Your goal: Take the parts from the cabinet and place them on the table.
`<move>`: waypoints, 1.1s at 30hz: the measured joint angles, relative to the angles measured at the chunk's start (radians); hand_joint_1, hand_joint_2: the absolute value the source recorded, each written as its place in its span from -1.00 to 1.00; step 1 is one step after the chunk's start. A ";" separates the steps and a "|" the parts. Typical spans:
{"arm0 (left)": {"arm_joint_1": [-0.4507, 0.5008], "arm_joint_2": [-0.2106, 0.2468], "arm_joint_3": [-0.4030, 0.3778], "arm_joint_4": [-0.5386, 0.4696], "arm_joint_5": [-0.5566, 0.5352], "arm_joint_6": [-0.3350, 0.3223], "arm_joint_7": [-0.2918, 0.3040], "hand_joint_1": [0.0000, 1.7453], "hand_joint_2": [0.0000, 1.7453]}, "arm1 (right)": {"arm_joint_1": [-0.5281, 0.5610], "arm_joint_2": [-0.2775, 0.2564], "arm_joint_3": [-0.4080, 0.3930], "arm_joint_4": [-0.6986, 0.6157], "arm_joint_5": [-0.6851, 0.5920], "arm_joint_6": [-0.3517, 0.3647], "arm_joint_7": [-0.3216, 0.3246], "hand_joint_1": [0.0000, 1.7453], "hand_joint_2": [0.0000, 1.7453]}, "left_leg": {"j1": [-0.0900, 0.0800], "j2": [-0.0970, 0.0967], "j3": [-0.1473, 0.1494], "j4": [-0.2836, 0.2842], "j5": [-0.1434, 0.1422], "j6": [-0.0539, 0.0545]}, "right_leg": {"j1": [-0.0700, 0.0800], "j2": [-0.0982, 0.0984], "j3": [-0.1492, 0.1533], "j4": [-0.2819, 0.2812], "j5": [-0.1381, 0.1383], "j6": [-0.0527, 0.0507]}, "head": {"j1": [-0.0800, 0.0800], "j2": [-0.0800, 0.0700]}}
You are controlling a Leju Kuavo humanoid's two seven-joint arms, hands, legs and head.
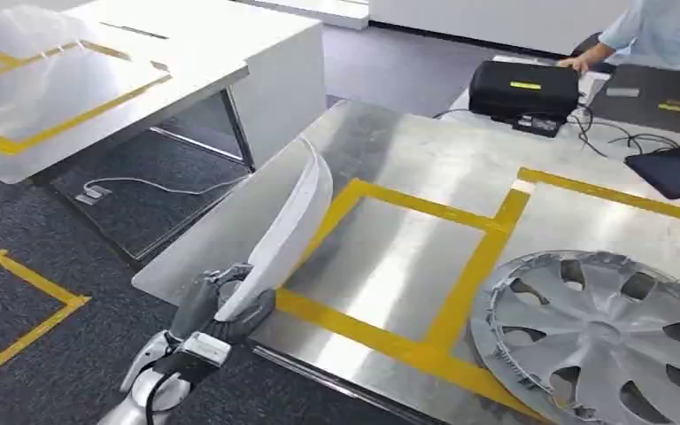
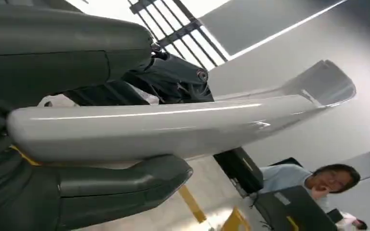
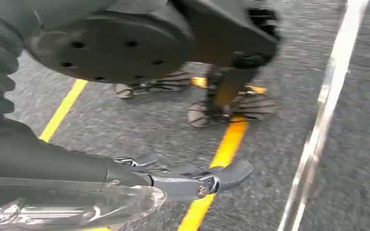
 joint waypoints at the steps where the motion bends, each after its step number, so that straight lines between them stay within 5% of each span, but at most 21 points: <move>1: 0.002 0.002 0.000 0.000 -0.008 0.000 0.001 1.00 1.00 | 0.002 0.000 0.000 0.000 0.000 0.000 0.000 -1.00 1.00 | 0.003 -0.002 -0.036 0.039 -0.057 -0.006 | -0.001 0.010 -0.006 0.000 -0.001 0.001 | -0.003 0.001; 2: 0.002 0.006 -0.002 0.003 -0.011 0.000 0.001 1.00 1.00 | 0.006 0.000 0.000 0.000 0.002 0.000 0.000 -1.00 1.00 | 0.006 -0.004 -0.069 0.065 -0.091 -0.009 | -0.001 0.019 -0.011 0.001 -0.001 0.001 | -0.004 0.000; 3: 0.001 0.009 -0.003 0.005 -0.013 0.000 0.001 1.00 1.00 | 0.009 0.000 0.000 0.000 0.004 0.001 -0.001 -1.00 1.00 | 0.008 -0.005 -0.085 0.064 -0.086 -0.011 | -0.002 0.030 -0.012 0.001 -0.001 0.001 | -0.005 0.001; 6: -0.002 0.019 -0.006 0.013 -0.018 -0.001 0.000 1.00 1.00 | 0.013 0.000 -0.001 0.000 0.010 0.002 -0.002 -1.00 1.00 | 0.011 -0.026 -0.067 -0.086 0.082 -0.009 | -0.007 0.063 -0.008 0.003 -0.001 0.010 | -0.005 0.000; 7: -0.004 0.021 -0.007 0.016 -0.019 -0.002 -0.002 1.00 1.00 | 0.013 0.000 -0.001 0.000 0.012 0.002 -0.002 -1.00 1.00 | 0.015 -0.061 -0.059 -0.150 0.129 -0.010 | -0.008 0.074 -0.014 0.003 0.003 0.017 | -0.006 0.000; 9: -0.007 0.027 -0.008 0.023 -0.019 -0.003 -0.004 1.00 1.00 | 0.012 0.000 -0.001 0.000 0.015 0.002 -0.003 -1.00 1.00 | 0.007 -0.069 -0.073 -0.150 0.077 0.003 | -0.008 0.091 -0.024 0.002 0.014 0.032 | -0.006 0.001; 10: -0.006 0.027 -0.008 0.026 -0.020 -0.003 -0.005 1.00 1.00 | 0.017 0.000 -0.002 0.000 0.016 0.002 -0.003 -1.00 1.00 | 0.005 -0.063 -0.078 -0.151 0.117 0.010 | -0.009 0.097 -0.028 -0.001 0.019 0.039 | -0.008 0.000; 12: -0.008 0.029 -0.008 0.028 -0.020 -0.005 -0.006 1.00 1.00 | 0.028 -0.001 -0.002 0.000 0.019 0.002 -0.004 -1.00 1.00 | 0.014 -0.042 -0.078 -0.158 0.143 0.023 | -0.009 0.115 -0.034 -0.006 0.029 0.051 | -0.003 0.000; 14: -0.012 0.031 -0.010 0.031 -0.022 -0.006 -0.009 1.00 1.00 | 0.028 -0.002 -0.005 0.002 0.022 0.003 -0.006 -1.00 1.00 | 0.015 -0.029 -0.080 -0.160 0.152 0.031 | -0.004 0.035 -0.063 0.052 -0.028 0.059 | 0.012 0.000; 16: -0.011 0.035 -0.009 0.036 -0.025 -0.006 -0.010 1.00 1.00 | 0.022 -0.002 -0.005 0.002 0.025 0.003 -0.009 -1.00 1.00 | 0.014 -0.010 -0.084 -0.159 0.152 0.031 | -0.012 -0.013 -0.127 0.216 -0.113 0.070 | 0.017 0.000; 18: -0.011 0.040 -0.008 0.043 -0.034 -0.006 -0.003 1.00 1.00 | 0.022 -0.002 -0.006 0.002 0.029 0.002 -0.013 -1.00 1.00 | 0.015 0.003 -0.085 -0.159 0.151 0.030 | -0.020 -0.025 -0.159 0.311 -0.145 0.077 | 0.019 0.000; 19: -0.012 0.042 -0.008 0.046 -0.040 -0.006 0.002 1.00 1.00 | 0.023 -0.002 -0.006 0.002 0.031 0.002 -0.013 -1.00 1.00 | 0.016 0.006 -0.083 -0.159 0.149 0.028 | -0.024 -0.025 -0.138 0.288 -0.128 0.079 | 0.019 0.000; 21: -0.018 0.043 -0.008 0.055 -0.051 -0.009 0.017 1.00 1.00 | 0.023 -0.003 -0.008 0.002 0.034 0.002 -0.015 -1.00 1.00 | 0.019 0.009 -0.075 -0.158 0.141 0.021 | -0.029 -0.029 -0.040 0.124 -0.058 0.082 | 0.018 0.000; 22: -0.022 0.043 -0.008 0.058 -0.053 -0.011 0.019 1.00 1.00 | 0.023 -0.003 -0.008 0.002 0.036 0.002 -0.016 -1.00 1.00 | 0.020 0.010 -0.070 -0.158 0.135 0.016 | -0.029 -0.037 0.005 0.038 -0.047 0.082 | 0.019 0.000; 23: -0.026 0.043 -0.008 0.061 -0.054 -0.011 0.021 1.00 1.00 | 0.020 -0.003 -0.008 0.003 0.037 0.002 -0.017 -1.00 1.00 | 0.014 0.012 -0.075 -0.158 0.130 0.008 | -0.023 -0.040 0.030 0.030 -0.071 0.082 | 0.021 0.000; 26: -0.030 0.045 -0.008 0.069 -0.060 -0.012 0.024 1.00 1.00 | 0.017 -0.003 -0.008 0.003 0.038 0.002 -0.017 -1.00 1.00 | 0.017 0.013 -0.071 -0.165 0.127 -0.004 | -0.018 -0.034 0.023 0.029 -0.078 0.059 | 0.016 0.000; 28: -0.035 0.045 -0.008 0.074 -0.061 -0.012 0.025 1.00 1.00 | 0.017 -0.003 -0.009 0.003 0.038 0.002 -0.017 -1.00 1.00 | 0.020 0.010 -0.061 -0.163 0.112 -0.018 | -0.027 -0.029 0.035 0.016 -0.079 0.049 | 0.016 0.000; 29: -0.039 0.045 -0.008 0.074 -0.061 -0.012 0.025 1.00 1.00 | 0.017 -0.003 -0.010 0.003 0.038 0.002 -0.018 -1.00 1.00 | 0.018 0.001 -0.077 -0.129 0.096 -0.024 | -0.028 -0.029 0.041 0.013 -0.082 0.043 | 0.012 0.000; 32: -0.042 0.047 -0.008 0.081 -0.064 -0.013 0.029 1.00 1.00 | 0.009 -0.003 -0.011 0.003 0.039 0.001 -0.018 -1.00 1.00 | 0.023 -0.007 -0.229 0.115 0.007 -0.035 | -0.030 -0.023 0.043 0.013 -0.089 0.032 | 0.006 0.000; 33: -0.043 0.047 -0.008 0.086 -0.071 -0.013 0.032 1.00 1.00 | 0.009 -0.003 -0.011 0.003 0.041 0.001 -0.017 -1.00 1.00 | 0.024 -0.007 -0.266 0.157 0.009 -0.037 | -0.031 -0.020 0.044 0.013 -0.091 0.032 | 0.006 0.000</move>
